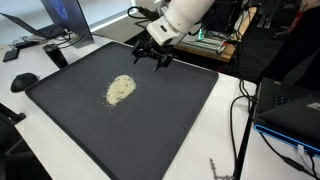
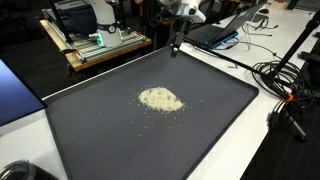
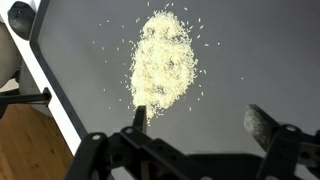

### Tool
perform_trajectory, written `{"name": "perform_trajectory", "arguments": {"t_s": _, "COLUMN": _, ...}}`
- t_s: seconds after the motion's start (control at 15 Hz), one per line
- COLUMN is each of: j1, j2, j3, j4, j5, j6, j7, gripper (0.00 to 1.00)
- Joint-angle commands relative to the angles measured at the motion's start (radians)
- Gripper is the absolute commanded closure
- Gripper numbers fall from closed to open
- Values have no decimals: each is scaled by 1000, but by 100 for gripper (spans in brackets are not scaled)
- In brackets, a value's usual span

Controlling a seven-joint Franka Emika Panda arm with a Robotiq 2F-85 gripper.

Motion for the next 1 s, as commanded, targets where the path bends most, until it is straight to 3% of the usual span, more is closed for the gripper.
{"name": "perform_trajectory", "arguments": {"t_s": 0.0, "j1": -43, "j2": 94, "j3": 53, "j4": 136, "j5": 12, "j6": -74, "j7": -57, "gripper": 0}}
{"name": "perform_trajectory", "arguments": {"t_s": 0.93, "j1": -82, "j2": 410, "j3": 80, "j4": 553, "j5": 109, "j6": -257, "j7": -386, "gripper": 0}}
